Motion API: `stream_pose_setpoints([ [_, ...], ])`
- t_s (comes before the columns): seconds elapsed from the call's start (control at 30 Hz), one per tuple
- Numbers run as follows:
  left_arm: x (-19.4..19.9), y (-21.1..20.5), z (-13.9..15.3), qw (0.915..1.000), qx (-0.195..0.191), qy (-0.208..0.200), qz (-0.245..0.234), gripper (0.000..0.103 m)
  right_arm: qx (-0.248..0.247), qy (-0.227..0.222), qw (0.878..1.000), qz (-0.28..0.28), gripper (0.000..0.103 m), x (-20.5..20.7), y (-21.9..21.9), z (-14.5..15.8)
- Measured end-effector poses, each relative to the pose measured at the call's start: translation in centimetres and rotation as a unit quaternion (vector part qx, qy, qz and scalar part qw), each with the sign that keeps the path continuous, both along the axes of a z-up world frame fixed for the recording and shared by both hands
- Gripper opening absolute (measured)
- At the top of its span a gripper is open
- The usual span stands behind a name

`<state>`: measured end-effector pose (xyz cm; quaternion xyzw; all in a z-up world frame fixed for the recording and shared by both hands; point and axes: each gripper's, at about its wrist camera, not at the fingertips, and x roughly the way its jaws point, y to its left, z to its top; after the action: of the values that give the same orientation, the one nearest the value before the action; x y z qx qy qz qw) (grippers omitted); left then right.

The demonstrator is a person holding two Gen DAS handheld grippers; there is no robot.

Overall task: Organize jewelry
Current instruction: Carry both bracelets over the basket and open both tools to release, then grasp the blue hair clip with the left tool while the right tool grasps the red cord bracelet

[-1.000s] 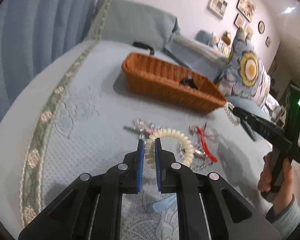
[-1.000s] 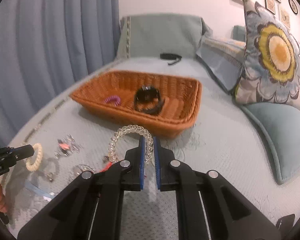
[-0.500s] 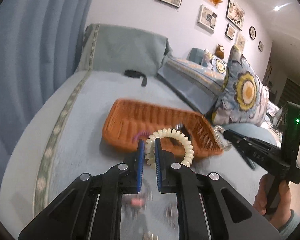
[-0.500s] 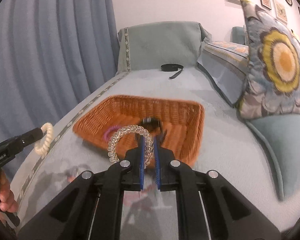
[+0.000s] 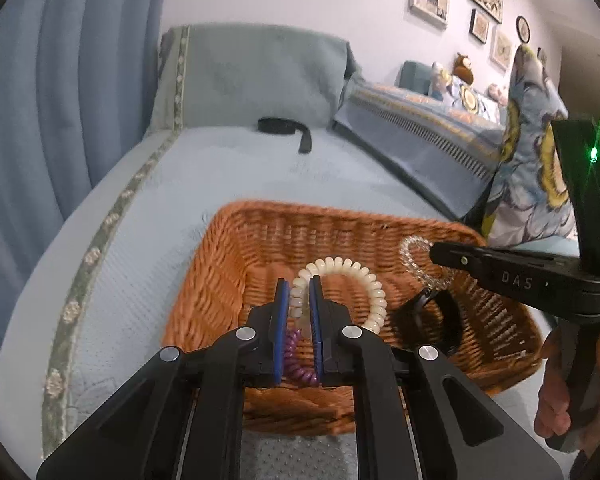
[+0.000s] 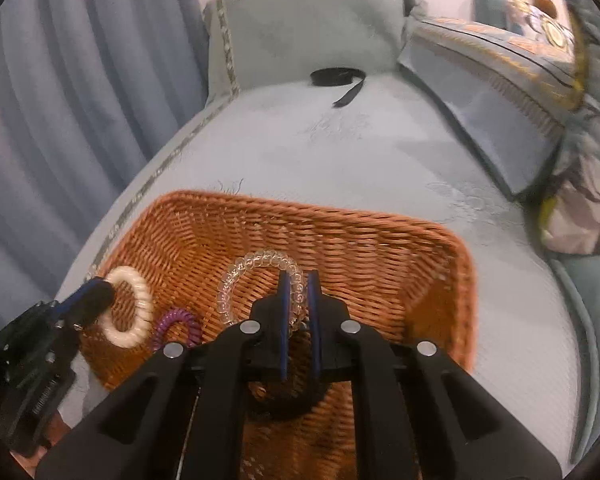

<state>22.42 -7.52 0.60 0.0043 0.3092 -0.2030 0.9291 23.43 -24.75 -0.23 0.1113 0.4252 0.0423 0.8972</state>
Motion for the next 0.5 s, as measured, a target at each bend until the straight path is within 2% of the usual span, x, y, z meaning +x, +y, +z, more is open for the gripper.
stream_pose_setpoints([
  [0.1, 0.5, 0.0, -1.4, 0.9999, 0.007, 0.010, 0.003, 0.009, -0.009, 0.001, 1.000, 0.010, 0.007, 0.8, 1.0, -0.1],
  [0.23, 0.9, 0.5, -1.8, 0.9998, 0.003, 0.016, 0.008, 0.009, -0.031, 0.012, 0.999, 0.021, 0.007, 1.7, 2.1, -0.5],
  [0.37, 0.6, 0.5, -1.7, 0.9999, 0.004, 0.015, 0.003, 0.010, -0.019, 0.022, 0.999, 0.029, 0.007, 1.7, 2.3, -0.7],
  [0.5, -1.0, 1.0, -0.4, 1.0000, -0.005, 0.002, -0.004, 0.023, 0.000, 0.018, 1.000, 0.025, 0.013, 0.6, 1.4, -0.2],
])
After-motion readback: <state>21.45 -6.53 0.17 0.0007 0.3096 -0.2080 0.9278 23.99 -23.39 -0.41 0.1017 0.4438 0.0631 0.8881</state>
